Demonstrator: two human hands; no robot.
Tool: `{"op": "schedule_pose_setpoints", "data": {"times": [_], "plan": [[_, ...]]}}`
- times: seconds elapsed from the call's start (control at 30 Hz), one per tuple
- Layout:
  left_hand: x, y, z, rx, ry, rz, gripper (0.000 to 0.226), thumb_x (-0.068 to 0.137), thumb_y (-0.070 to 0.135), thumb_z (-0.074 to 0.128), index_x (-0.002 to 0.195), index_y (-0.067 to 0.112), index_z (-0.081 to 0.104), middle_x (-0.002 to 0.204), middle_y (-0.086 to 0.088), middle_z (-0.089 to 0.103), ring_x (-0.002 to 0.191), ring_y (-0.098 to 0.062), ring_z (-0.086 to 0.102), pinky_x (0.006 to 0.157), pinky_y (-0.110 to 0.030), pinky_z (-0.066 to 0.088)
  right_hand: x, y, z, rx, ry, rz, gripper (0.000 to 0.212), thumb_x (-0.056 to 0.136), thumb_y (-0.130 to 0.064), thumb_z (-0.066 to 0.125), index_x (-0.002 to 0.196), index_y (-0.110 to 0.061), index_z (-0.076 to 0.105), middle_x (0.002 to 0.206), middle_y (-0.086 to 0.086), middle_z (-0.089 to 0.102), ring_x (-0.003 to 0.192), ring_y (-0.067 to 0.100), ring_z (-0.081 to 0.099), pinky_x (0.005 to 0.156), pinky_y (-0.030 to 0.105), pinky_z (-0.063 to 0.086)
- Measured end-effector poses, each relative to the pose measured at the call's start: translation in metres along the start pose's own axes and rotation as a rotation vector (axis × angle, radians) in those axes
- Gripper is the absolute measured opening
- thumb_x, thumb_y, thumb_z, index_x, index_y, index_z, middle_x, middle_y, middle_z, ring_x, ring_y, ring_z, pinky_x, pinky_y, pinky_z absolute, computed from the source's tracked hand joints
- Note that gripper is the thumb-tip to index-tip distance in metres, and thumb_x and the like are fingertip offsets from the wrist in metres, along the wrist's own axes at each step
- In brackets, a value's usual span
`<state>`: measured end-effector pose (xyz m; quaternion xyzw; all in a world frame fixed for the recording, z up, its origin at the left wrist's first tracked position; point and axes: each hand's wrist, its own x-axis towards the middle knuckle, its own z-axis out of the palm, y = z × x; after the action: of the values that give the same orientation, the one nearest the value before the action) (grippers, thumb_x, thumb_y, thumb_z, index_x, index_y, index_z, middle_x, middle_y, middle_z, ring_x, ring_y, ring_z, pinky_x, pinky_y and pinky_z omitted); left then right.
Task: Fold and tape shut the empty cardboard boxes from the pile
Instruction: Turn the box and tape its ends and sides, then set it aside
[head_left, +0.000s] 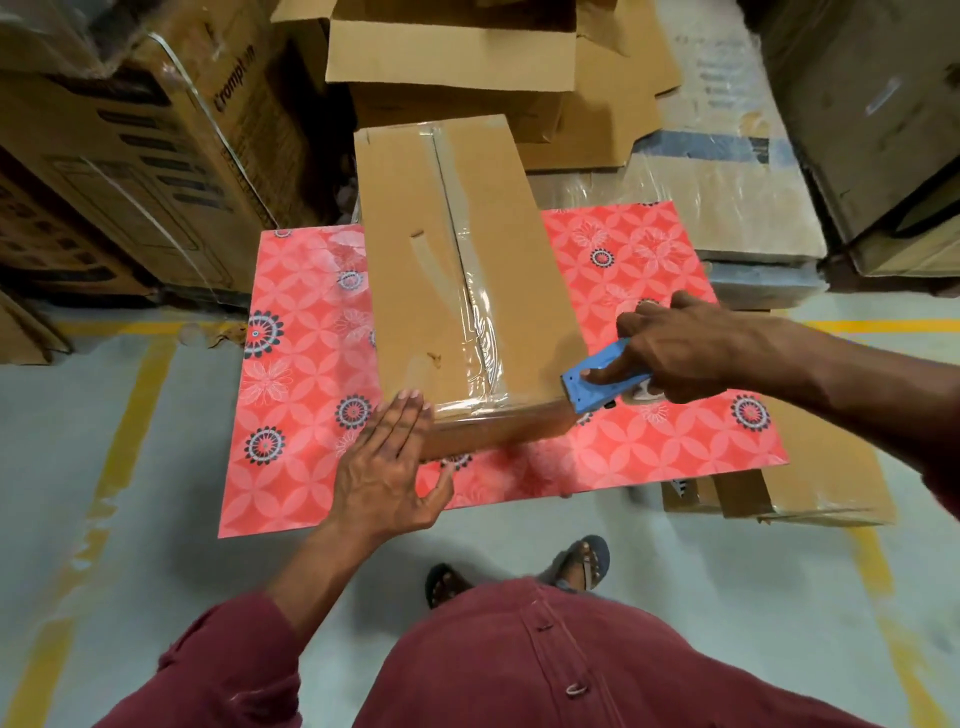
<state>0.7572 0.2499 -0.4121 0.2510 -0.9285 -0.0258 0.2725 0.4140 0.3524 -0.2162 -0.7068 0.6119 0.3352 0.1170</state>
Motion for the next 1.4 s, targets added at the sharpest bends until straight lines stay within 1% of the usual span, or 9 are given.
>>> {"op": "schedule_pose_setpoints", "data": {"times": [0.17, 0.33, 0.47, 0.63, 0.73, 0.93, 1.13, 1.3, 1.4], "plan": [[0.034, 0.044, 0.002, 0.02, -0.09, 0.046, 0.083, 0.088, 0.055, 0.062, 0.145, -0.004, 0.055, 0.155, -0.02, 0.049, 0.148, -0.032, 0.044, 0.121, -0.059, 0.031, 0.003, 0.008, 0.019, 0.066, 0.088, -0.041, 0.065, 0.099, -0.039, 0.055, 0.152, -0.062, 0.025, 0.123, 0.002, 0.047, 0.117, 0.025, 0.045, 0.091, 0.043, 0.042], [0.082, 0.109, 0.035, -0.005, -0.212, 0.12, 0.086, 0.093, 0.064, 0.055, 0.149, -0.002, 0.051, 0.157, -0.02, 0.047, 0.151, -0.03, 0.04, 0.128, -0.047, 0.021, 0.002, 0.019, 0.021, 0.134, 0.106, -0.105, 0.061, 0.097, -0.043, 0.055, 0.151, -0.061, 0.031, 0.118, 0.003, 0.05, 0.11, 0.029, 0.056, 0.086, 0.042, 0.049], [0.075, 0.107, 0.048, -0.035, -0.233, 0.113, 0.092, 0.093, 0.064, 0.056, 0.156, -0.001, 0.041, 0.165, -0.018, 0.034, 0.157, -0.028, 0.028, 0.125, -0.052, 0.027, 0.0, 0.031, 0.031, 0.261, 0.123, -0.142, 0.056, 0.096, -0.049, 0.059, 0.148, -0.061, 0.039, 0.106, -0.002, 0.045, 0.102, 0.027, 0.063, 0.076, 0.038, 0.047], [0.076, 0.108, 0.05, -0.071, -0.216, 0.088, 0.094, 0.089, 0.063, 0.059, 0.155, -0.001, 0.042, 0.165, -0.017, 0.035, 0.156, -0.029, 0.03, 0.123, -0.053, 0.032, -0.003, 0.047, 0.045, 0.331, 0.146, -0.126, 0.051, 0.096, -0.061, 0.054, 0.143, -0.071, 0.035, 0.099, -0.009, 0.036, 0.112, 0.02, 0.058, 0.093, 0.047, 0.046], [0.074, 0.107, 0.049, -0.075, -0.22, 0.092, 0.094, 0.088, 0.062, 0.063, 0.155, 0.0, 0.043, 0.165, -0.017, 0.035, 0.156, -0.029, 0.03, 0.122, -0.054, 0.032, -0.009, 0.068, 0.057, 0.369, 0.12, -0.094, 0.052, 0.093, -0.063, 0.057, 0.14, -0.072, 0.038, 0.103, -0.01, 0.041, 0.115, 0.018, 0.057, 0.087, 0.039, 0.037], [0.076, 0.112, 0.046, -0.051, -0.266, 0.059, 0.095, 0.089, 0.067, 0.057, 0.157, 0.002, 0.041, 0.167, -0.013, 0.032, 0.157, -0.025, 0.026, 0.126, -0.049, 0.026, -0.025, 0.095, 0.083, 0.36, 0.003, -0.053, 0.058, 0.094, -0.053, 0.059, 0.144, -0.07, 0.034, 0.107, -0.008, 0.041, 0.118, 0.019, 0.053, 0.093, 0.044, 0.043], [0.092, 0.126, 0.035, 0.011, -0.338, -0.005, 0.088, 0.093, 0.075, 0.043, 0.151, 0.009, 0.053, 0.162, -0.012, 0.044, 0.15, -0.026, 0.041, 0.122, -0.051, 0.031, -0.003, 0.084, 0.094, 0.304, 0.058, -0.085, 0.053, 0.098, -0.046, 0.056, 0.145, -0.065, 0.04, 0.104, -0.007, 0.035, 0.122, 0.023, 0.052, 0.092, 0.043, 0.041], [0.139, 0.123, 0.041, 0.067, -0.42, 0.201, 0.081, 0.09, 0.073, 0.049, 0.144, 0.014, 0.06, 0.155, -0.018, 0.051, 0.143, -0.035, 0.049, 0.114, -0.056, 0.037, 0.018, 0.07, 0.089, 0.263, 0.059, -0.094, 0.05, 0.098, -0.035, 0.057, 0.141, -0.061, 0.049, 0.106, -0.004, 0.038, 0.125, 0.027, 0.052, 0.095, 0.047, 0.04], [0.166, 0.119, 0.047, 0.105, -0.504, 0.32, 0.081, 0.09, 0.077, 0.047, 0.142, 0.017, 0.062, 0.158, -0.022, 0.046, 0.147, -0.037, 0.043, 0.116, -0.059, 0.034, 0.028, 0.065, 0.084, 0.247, 0.056, -0.058, 0.046, 0.098, -0.033, 0.06, 0.138, -0.055, 0.054, 0.125, -0.002, 0.053, 0.127, 0.028, 0.052, 0.098, 0.046, 0.038]]}}
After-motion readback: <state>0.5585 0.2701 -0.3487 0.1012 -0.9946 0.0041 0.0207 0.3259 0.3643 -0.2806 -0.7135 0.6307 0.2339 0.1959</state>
